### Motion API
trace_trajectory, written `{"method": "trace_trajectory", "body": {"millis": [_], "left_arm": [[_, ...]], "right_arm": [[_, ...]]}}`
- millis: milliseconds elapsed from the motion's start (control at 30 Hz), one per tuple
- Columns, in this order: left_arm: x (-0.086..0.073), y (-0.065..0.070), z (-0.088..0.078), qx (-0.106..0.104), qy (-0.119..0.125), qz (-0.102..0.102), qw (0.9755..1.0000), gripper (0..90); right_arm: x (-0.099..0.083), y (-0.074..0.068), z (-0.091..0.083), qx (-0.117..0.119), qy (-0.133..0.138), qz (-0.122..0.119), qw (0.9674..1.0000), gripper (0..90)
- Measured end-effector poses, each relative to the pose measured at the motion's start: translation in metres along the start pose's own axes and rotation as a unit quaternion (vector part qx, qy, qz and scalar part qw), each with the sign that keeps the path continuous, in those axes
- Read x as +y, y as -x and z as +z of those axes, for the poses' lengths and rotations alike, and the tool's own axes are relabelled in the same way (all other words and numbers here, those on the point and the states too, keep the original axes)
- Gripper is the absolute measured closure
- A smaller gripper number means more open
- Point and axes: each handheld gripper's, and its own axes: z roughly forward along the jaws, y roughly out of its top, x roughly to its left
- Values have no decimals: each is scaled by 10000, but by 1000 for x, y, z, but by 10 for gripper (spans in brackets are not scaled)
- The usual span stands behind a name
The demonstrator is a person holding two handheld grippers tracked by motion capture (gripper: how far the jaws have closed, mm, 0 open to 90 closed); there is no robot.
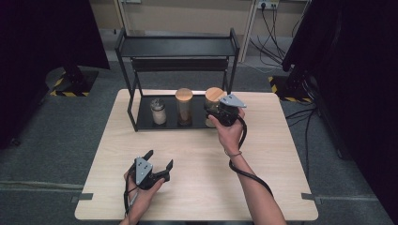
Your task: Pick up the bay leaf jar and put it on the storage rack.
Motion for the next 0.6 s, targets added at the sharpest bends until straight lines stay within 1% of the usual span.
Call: {"method": "trace_trajectory", "body": {"millis": [400,600], "left_arm": [[0,0,0,-10,-3,2,10000,130],[0,0,0,-9,9,10,10000,130]], "right_arm": [[2,3,13,-55,-69,28,10000,253],[1,7,21,-105,-149,62,9998,253]]}}
